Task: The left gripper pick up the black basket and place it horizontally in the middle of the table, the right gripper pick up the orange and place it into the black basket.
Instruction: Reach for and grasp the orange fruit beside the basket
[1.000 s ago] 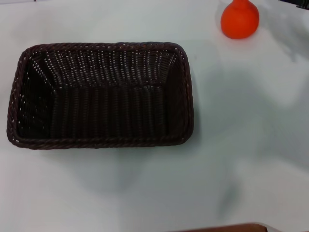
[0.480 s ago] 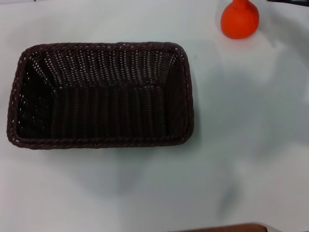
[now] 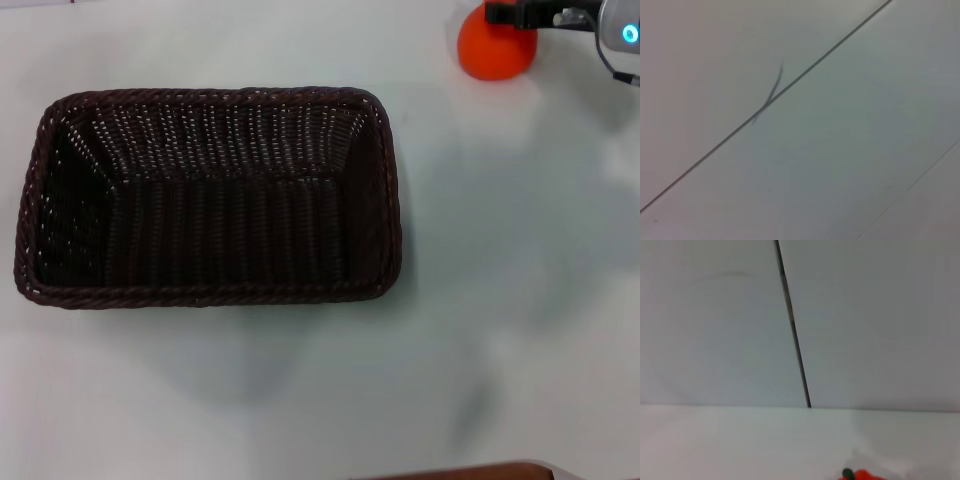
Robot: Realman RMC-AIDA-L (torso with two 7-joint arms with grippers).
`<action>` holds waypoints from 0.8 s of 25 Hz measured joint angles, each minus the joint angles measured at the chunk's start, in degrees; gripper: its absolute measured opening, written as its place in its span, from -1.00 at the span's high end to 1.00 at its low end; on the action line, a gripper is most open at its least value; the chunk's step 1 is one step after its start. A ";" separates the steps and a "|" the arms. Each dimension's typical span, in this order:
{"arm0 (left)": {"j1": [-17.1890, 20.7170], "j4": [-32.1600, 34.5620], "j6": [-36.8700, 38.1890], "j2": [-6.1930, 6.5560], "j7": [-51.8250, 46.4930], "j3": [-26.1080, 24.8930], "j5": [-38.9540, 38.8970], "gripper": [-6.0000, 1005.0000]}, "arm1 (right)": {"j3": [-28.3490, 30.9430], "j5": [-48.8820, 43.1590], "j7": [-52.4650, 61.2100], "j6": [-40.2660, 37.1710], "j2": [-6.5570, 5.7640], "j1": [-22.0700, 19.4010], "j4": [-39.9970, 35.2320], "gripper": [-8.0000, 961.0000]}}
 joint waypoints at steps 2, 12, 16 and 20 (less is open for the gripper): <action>0.00 0.07 -0.04 -0.35 1.93 -0.07 -0.92 -0.57 | -1.15 -0.28 -0.19 -1.79 0.07 0.45 1.41 -0.56; 1.75 3.50 1.40 -0.68 9.45 -0.52 -5.68 -0.57 | -7.34 0.09 -0.25 -4.68 0.26 0.23 2.09 -0.22; 2.16 4.71 1.43 -0.55 9.73 -0.54 -5.78 -0.57 | -7.46 0.17 -0.18 -4.14 0.50 -0.18 0.17 0.11; 2.67 4.87 1.52 -0.59 10.40 -0.54 -6.37 -0.56 | -8.93 1.62 0.36 0.78 0.89 -1.58 -5.39 0.31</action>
